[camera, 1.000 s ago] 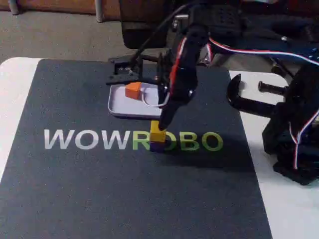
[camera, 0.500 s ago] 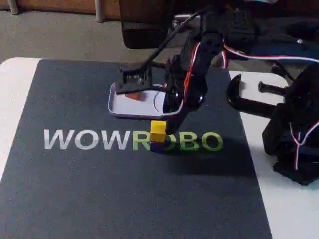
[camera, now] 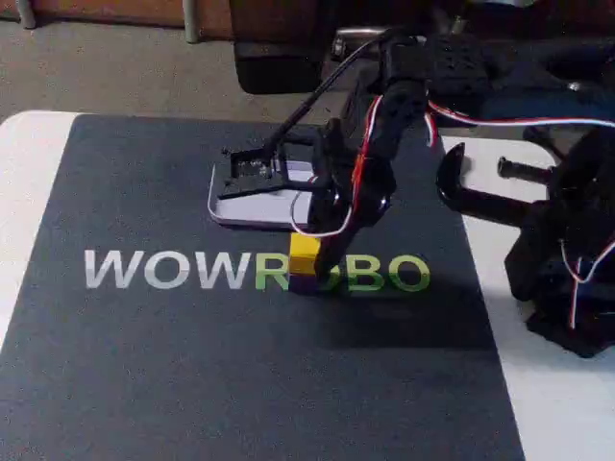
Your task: Move blocks one by one until all three blocks are in the tray.
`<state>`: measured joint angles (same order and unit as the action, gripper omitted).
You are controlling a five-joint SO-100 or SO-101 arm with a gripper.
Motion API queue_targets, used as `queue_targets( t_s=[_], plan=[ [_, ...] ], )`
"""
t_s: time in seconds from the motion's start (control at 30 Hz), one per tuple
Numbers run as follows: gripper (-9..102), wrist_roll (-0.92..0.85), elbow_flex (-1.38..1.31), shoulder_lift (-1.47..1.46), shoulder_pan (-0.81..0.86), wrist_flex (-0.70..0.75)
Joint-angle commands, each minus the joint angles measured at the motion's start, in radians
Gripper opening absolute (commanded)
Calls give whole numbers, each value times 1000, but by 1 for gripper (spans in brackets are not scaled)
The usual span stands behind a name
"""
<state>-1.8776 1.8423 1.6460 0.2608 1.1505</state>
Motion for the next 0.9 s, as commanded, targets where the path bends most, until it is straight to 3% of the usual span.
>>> queue_targets(
  t_s=[0.0,0.87],
  plan=[
    [18,5,-3,-2,14,-14],
    [17,21,-6,-58,32,-41]
  ],
)
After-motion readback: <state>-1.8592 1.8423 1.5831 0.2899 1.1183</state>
